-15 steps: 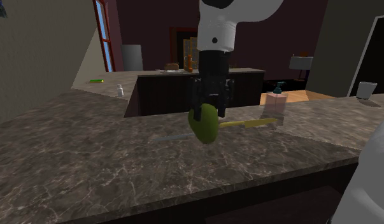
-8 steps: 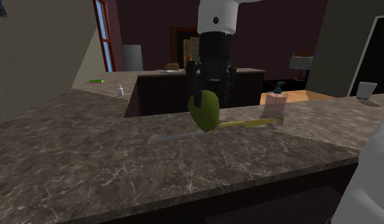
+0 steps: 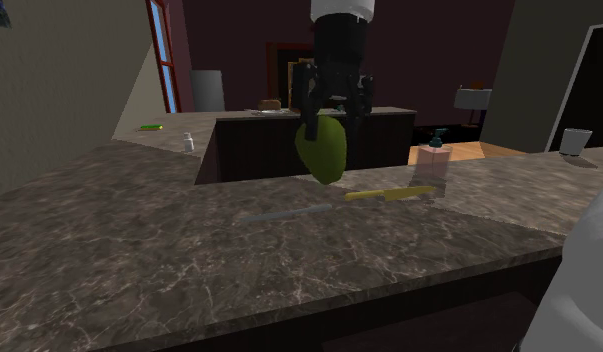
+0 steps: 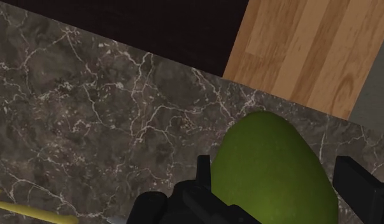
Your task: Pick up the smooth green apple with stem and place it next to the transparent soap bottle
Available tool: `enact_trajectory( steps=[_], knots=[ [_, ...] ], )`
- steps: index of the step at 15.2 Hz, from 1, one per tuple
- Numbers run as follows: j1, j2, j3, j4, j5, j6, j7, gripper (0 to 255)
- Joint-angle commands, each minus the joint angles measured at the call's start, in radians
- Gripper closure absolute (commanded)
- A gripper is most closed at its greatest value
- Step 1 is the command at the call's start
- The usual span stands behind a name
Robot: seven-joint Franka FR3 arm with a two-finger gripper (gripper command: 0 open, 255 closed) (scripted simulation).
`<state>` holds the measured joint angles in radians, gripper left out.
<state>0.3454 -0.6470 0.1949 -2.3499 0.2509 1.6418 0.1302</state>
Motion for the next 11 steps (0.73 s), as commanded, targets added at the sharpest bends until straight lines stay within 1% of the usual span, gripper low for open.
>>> enact_trajectory(
  steps=[1, 10, 11],
  knots=[
    [-0.001, 0.004, -0.002, 0.031, -0.002, -0.027, 0.005, 255],
    [-0.004, 0.025, -0.013, 0.159, -0.012, -0.133, 0.022, 255],
    [-0.011, 0.018, -0.034, 0.152, -0.025, -0.138, -0.003, 255]
  ],
)
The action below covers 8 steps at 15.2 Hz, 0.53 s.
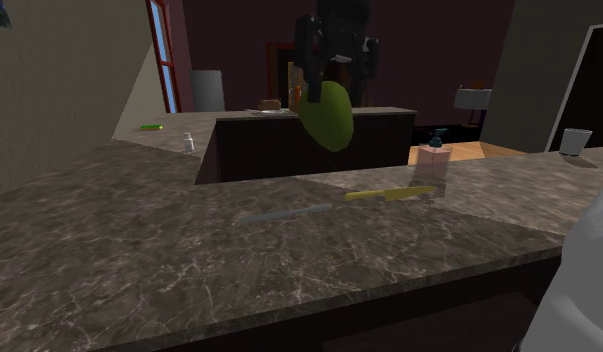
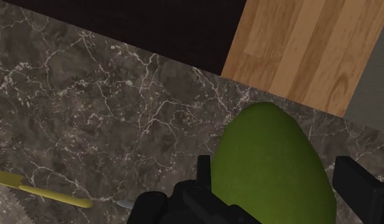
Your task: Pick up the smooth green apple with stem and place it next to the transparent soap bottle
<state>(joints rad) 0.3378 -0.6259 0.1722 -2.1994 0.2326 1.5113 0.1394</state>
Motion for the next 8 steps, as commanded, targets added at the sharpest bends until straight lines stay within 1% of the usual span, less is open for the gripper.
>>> enact_trajectory(
  steps=[1, 8],
  knots=[
    [-0.011, -0.009, -0.032, -0.003, -0.02, -0.013, -0.036, 255],
    [-0.067, -0.014, -0.176, -0.009, -0.12, -0.038, -0.206, 255]
  ],
)
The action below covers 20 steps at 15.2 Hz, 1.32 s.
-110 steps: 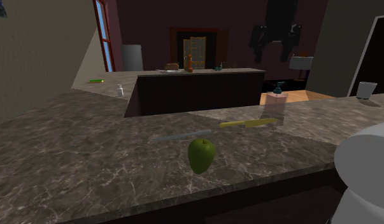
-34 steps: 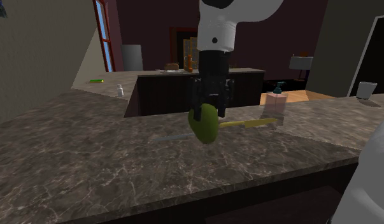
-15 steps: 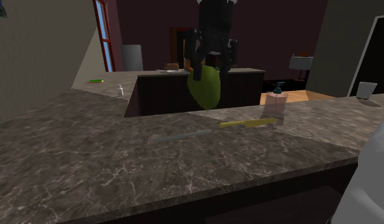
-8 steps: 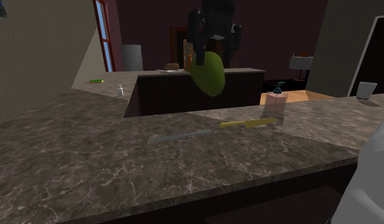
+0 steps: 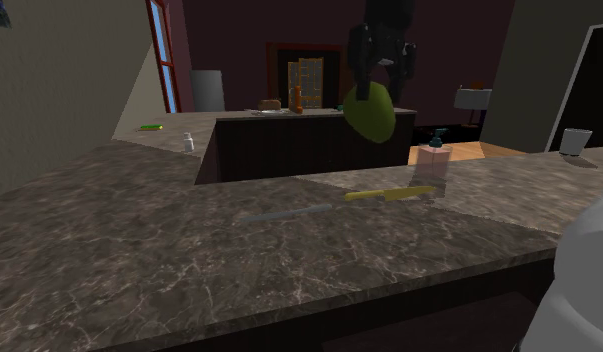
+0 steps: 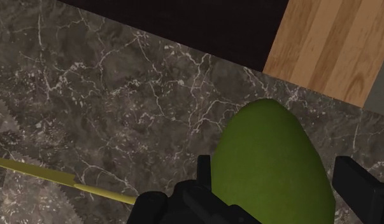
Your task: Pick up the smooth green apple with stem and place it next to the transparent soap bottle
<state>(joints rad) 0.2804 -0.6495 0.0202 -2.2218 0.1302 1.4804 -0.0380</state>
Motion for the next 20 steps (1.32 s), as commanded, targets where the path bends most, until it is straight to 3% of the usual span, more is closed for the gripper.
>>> enact_trajectory(
  steps=[1, 12, 20],
  knots=[
    [-0.017, 0.013, -0.044, 0.017, -0.032, -0.01, -0.053, 255],
    [-0.093, 0.128, -0.265, 0.124, -0.169, -0.016, -0.323, 255],
    [-0.132, 0.293, -0.425, 0.284, -0.213, -0.011, -0.529, 255]
  ],
)
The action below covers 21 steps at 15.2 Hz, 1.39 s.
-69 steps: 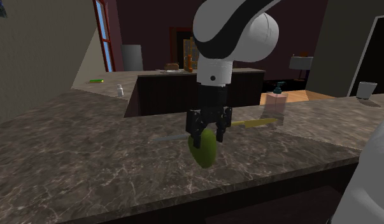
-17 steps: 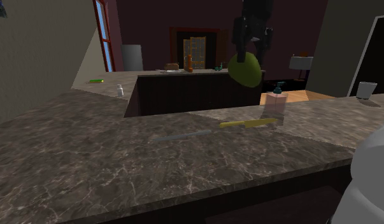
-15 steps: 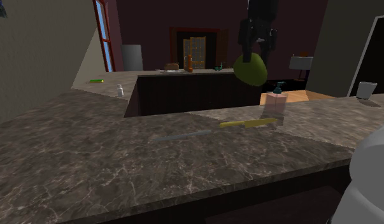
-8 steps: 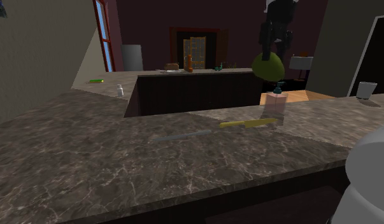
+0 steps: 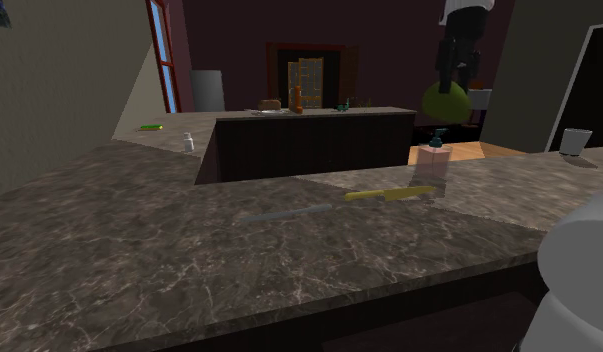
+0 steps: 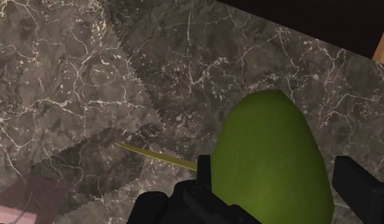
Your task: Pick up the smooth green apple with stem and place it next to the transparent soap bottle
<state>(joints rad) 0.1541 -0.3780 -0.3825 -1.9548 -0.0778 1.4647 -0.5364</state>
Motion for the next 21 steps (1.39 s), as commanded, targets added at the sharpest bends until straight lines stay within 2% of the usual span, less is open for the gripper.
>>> enact_trajectory(
  steps=[1, 7, 13, 17, 19, 21],
  knots=[
    [-0.01, 0.048, -0.042, 0.043, -0.005, 0.004, -0.058, 255],
    [-0.045, 0.232, -0.164, 0.222, 0.028, -0.004, -0.233, 255],
    [-0.126, 0.475, -0.269, 0.463, 0.135, -0.045, -0.425, 255],
    [-0.24, 0.672, -0.304, 0.683, 0.243, -0.11, -0.546, 255],
    [-0.321, 0.78, -0.306, 0.825, 0.304, -0.16, -0.594, 255],
    [-0.425, 0.903, -0.296, 1.009, 0.371, -0.231, -0.628, 255]
  ],
)
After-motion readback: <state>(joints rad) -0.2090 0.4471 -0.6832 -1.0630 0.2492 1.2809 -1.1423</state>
